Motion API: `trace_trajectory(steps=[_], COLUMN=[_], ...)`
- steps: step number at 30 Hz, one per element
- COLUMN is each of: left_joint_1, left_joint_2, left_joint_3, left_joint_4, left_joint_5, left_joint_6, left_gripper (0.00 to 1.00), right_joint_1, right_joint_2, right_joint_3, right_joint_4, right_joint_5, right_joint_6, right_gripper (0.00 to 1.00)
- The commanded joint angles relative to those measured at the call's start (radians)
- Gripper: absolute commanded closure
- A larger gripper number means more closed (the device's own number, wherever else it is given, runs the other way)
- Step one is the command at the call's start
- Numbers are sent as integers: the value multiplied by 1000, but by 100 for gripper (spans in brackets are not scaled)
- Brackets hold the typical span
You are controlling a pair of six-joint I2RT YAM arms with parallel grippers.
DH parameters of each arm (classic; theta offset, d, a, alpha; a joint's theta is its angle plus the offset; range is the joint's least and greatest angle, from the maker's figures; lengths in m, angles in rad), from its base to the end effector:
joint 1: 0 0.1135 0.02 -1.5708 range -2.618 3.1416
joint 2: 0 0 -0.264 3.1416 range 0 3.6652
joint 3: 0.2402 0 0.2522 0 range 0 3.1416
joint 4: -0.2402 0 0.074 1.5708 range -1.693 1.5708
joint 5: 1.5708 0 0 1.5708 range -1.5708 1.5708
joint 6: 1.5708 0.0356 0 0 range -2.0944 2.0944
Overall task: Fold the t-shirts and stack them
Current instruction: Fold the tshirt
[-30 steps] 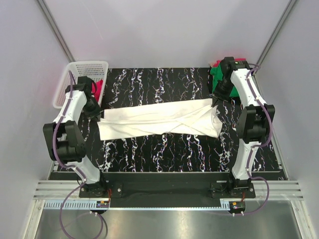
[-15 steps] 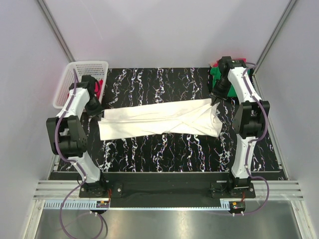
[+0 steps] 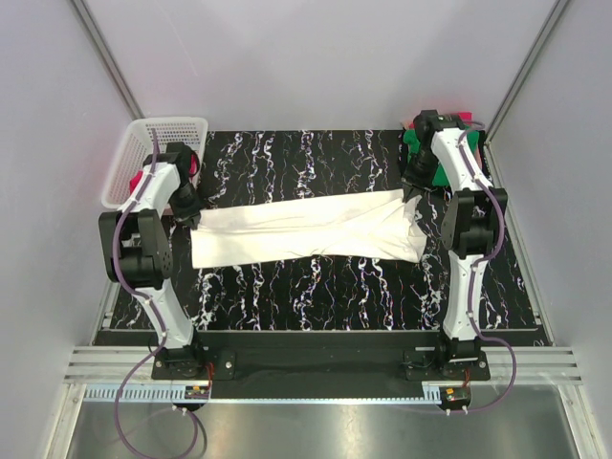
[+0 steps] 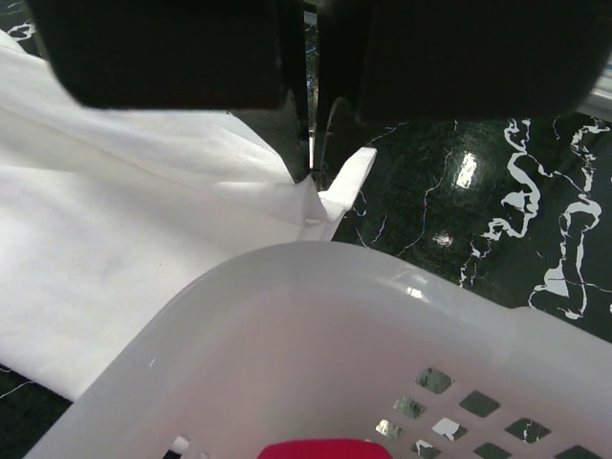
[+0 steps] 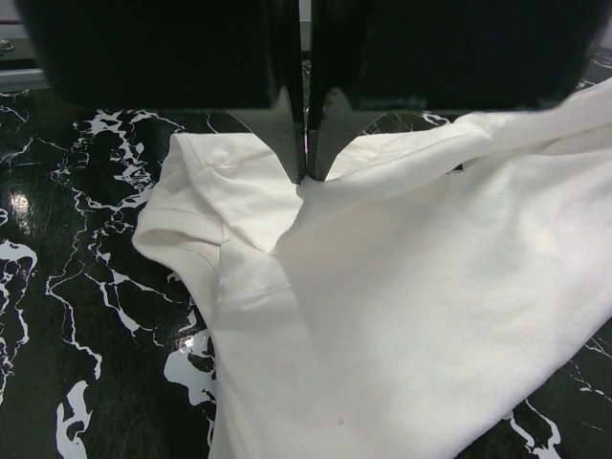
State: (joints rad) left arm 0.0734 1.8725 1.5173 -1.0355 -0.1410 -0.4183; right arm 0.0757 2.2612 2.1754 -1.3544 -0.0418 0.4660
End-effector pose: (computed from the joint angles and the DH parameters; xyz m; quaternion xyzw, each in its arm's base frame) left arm 0.3672 0.0320 0.2292 -0.2479 0.9621 0.0537 0.1004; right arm 0.4502 0.0356 0.2472 0.1921 0.9790 0.0375 0.0573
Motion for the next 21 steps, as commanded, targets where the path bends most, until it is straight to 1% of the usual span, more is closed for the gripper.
trace_trajectory(steps=[1,21], left_joint_1=[-7,-15], left_joint_2=[4,27], left_joint_3=[43,38], left_joint_4=[-3,-5], left_joint_5=[-51,-94], left_joint_6=[-2,-14], left_gripper=[100,100], right_joint_1=[-7,-5], right_joint_2=[12,81], right_joint_3=[47,90], right_joint_4=[-18,-20], right_joint_5=[31,36], right_joint_6=[-17,-21], right_gripper=[100,100])
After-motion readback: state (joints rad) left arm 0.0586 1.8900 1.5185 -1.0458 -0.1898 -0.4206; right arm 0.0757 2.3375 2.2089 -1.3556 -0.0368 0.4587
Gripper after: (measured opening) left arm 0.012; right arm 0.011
